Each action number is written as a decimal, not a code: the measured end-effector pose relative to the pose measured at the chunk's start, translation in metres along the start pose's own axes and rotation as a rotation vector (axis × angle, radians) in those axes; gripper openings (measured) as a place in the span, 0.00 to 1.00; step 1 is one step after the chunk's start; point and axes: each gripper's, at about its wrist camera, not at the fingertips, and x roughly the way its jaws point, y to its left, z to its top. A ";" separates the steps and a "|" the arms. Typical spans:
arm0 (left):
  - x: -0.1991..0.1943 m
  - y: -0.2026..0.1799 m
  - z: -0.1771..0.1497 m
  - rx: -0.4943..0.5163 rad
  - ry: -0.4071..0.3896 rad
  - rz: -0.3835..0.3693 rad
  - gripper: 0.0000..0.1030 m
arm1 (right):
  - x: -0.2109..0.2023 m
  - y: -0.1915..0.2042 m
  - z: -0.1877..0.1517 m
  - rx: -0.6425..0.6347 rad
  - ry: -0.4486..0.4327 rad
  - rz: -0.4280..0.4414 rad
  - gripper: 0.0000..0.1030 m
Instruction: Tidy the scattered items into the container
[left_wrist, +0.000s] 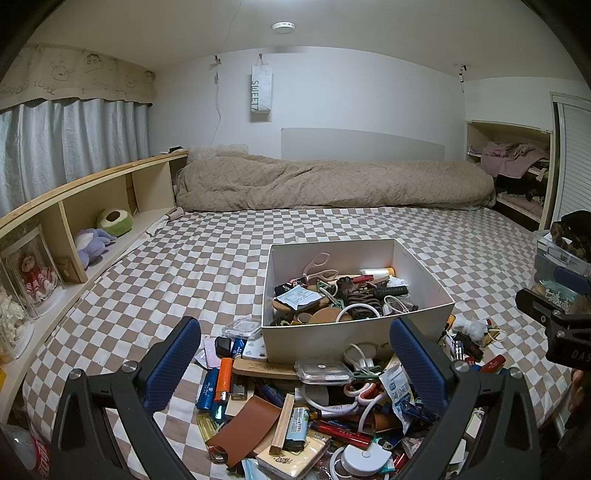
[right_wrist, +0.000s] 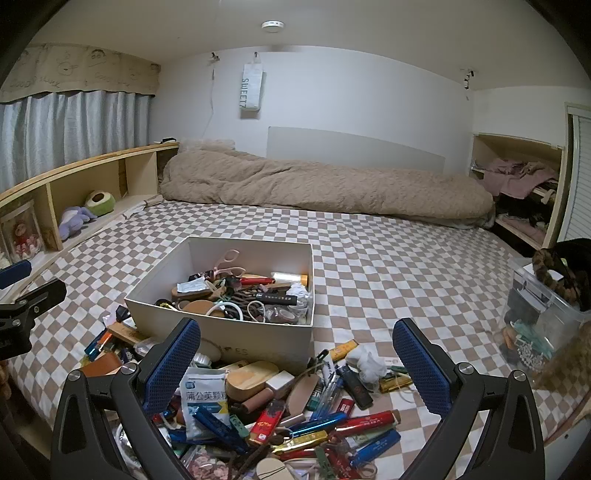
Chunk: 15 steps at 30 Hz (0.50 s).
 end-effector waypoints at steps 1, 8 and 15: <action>0.000 0.001 -0.001 -0.001 -0.001 0.000 1.00 | 0.000 0.000 0.000 -0.001 -0.001 0.000 1.00; 0.001 0.002 0.000 -0.002 0.003 0.001 1.00 | -0.001 -0.001 0.001 0.004 -0.007 0.001 1.00; 0.000 0.010 0.003 -0.020 0.009 0.021 1.00 | 0.000 -0.009 -0.001 0.013 0.004 -0.007 1.00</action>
